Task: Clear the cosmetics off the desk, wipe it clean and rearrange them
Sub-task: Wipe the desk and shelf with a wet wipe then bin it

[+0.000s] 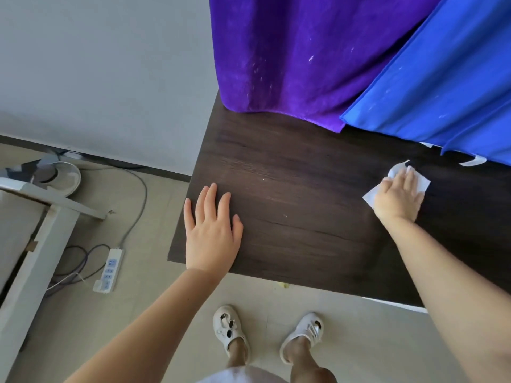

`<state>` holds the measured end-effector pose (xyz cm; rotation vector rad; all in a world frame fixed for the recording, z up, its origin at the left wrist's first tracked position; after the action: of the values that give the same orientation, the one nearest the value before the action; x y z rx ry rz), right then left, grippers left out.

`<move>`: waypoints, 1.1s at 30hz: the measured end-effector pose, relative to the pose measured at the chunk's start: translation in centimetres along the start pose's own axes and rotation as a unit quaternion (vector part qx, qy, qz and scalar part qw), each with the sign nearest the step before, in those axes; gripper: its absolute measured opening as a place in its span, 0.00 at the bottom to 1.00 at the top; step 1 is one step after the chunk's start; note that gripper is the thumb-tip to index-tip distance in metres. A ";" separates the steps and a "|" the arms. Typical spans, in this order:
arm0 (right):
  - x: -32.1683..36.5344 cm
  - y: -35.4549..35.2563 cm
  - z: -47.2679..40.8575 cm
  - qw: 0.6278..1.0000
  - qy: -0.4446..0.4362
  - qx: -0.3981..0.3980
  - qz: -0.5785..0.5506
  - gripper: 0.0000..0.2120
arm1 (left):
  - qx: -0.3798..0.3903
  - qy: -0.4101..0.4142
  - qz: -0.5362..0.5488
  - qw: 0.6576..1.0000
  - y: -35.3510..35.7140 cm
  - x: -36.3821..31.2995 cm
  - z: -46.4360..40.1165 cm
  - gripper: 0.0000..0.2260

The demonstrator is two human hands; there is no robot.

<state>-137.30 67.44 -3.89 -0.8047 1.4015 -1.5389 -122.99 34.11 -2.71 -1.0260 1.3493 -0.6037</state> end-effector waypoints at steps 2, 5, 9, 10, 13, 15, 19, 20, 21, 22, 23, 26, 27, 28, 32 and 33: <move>4.5 -0.6 2.2 1.000 0.002 -0.002 -0.012 0.25 | 0.000 0.001 -0.003 1.000 0.0 0.1 0.0 0.20; 15.9 -0.4 6.5 0.977 -0.203 -0.055 0.023 0.25 | 0.000 -0.002 0.002 1.000 0.0 0.1 0.0 0.20; 28.6 -0.9 10.3 0.866 -0.493 -0.059 0.063 0.25 | -0.006 -0.012 0.069 0.998 -0.3 0.5 0.1 0.20; 30.2 -1.5 9.6 0.848 -0.521 -0.048 0.077 0.25 | -0.008 -0.017 0.103 0.994 -0.5 0.5 0.2 0.20; 31.5 -2.1 7.5 0.864 -0.494 -0.024 0.095 0.25 | -0.020 -0.031 0.206 0.978 -1.5 1.3 0.6 0.21; 30.9 -1.8 9.4 0.871 -0.481 -0.014 0.097 0.25 | -0.047 -0.046 0.244 0.968 -2.6 2.5 1.0 0.20; 26.8 0.4 19.3 0.820 -0.562 -0.027 0.105 0.26 | -0.088 -0.258 0.427 0.862 -3.8 5.5 1.9 0.19; 25.2 0.9 21.8 0.805 -0.581 -0.042 0.112 0.26 | -0.095 -0.315 0.501 0.800 -3.7 5.9 1.9 0.19; 23.6 1.4 24.0 0.793 -0.595 -0.054 0.120 0.27 | -0.099 -0.355 0.557 0.744 -3.7 6.2 1.8 0.19; 22.3 1.9 25.7 0.779 -0.613 -0.054 0.120 0.28 | -0.092 -0.380 0.588 0.708 -3.6 6.4 1.7 0.19; 21.2 2.4 27.0 0.759 -0.640 -0.040 0.117 0.28 | -0.074 -0.387 0.599 0.697 -3.8 6.4 1.4 0.20; 19.0 2.5 25.9 0.702 -0.701 -0.029 0.126 0.27 | -0.017 -0.349 0.562 0.750 -4.2 5.4 1.2 0.20; 18.5 2.0 23.9 0.722 -0.679 -0.039 0.123 0.27 | -0.004 -0.337 0.538 0.773 -4.2 4.9 1.2 0.19; 18.1 1.6 21.1 0.763 -0.635 -0.062 0.107 0.27 | 0.004 -0.326 0.508 0.797 -4.2 4.6 1.2 0.19; 15.0 -0.1 9.5 0.941 -0.327 -0.043 0.073 0.25 | 0.015 -0.307 0.360 0.881 -3.1 4.3 1.7 0.19; 14.8 -0.3 8.9 0.961 -0.268 -0.033 0.055 0.25 | 0.010 -0.303 0.339 0.891 -3.0 4.3 1.8 0.19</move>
<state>-135.31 50.31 -3.67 -1.0707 1.0747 -1.0815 -119.93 29.47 -2.37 -0.5771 1.0278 0.2258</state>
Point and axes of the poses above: each hand's wrist, its own z-axis away from the middle knuckle, its own y-axis out of the palm, x = y × z, the point moved 5 cm from there along -z, towards the middle knuckle, and after that the axes turned 13 degrees about z, right-handed, at the moved point
